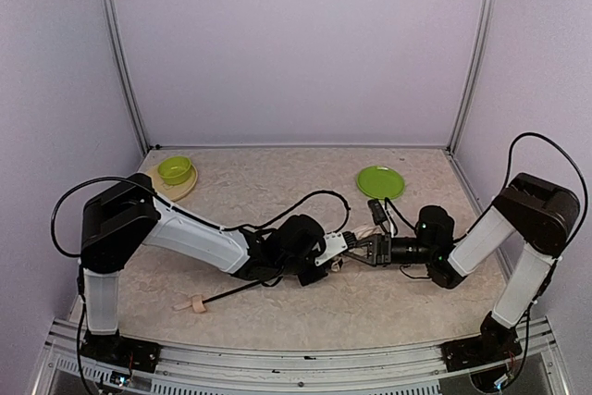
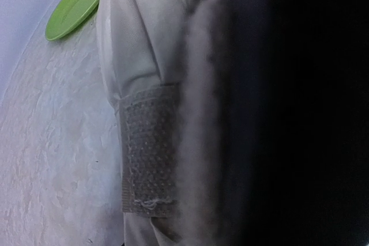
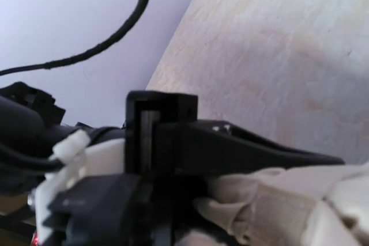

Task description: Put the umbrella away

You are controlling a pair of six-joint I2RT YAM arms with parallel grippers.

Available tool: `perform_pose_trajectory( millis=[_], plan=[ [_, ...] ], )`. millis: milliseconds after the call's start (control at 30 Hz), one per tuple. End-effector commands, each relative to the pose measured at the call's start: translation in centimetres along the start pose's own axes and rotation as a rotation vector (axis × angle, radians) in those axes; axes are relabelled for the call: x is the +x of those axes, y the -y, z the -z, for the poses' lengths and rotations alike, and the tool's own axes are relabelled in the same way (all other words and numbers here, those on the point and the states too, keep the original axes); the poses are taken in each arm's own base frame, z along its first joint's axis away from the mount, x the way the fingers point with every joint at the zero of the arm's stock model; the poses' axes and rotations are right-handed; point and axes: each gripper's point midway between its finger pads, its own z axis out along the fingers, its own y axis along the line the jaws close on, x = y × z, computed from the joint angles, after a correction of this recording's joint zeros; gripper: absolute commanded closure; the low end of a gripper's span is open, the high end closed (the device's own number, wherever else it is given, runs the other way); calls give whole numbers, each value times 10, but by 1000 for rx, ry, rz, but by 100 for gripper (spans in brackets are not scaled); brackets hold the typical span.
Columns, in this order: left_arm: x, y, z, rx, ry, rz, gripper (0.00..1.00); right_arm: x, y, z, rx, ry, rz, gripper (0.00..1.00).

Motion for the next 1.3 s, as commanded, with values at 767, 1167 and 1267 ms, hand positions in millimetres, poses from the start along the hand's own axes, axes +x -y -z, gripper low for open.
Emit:
perform_pose_trajectory(
  millis=[767,1167,1267],
  plan=[
    [53,85,-5,197,-105,-433,100,-37,54,-16,276,64,53,79],
    [57,53,5,90,-119,-385,100,-86,34,-18,348,27,216,73],
    [46,26,7,18,-105,-267,100,-129,14,-4,446,76,377,69]
  ],
)
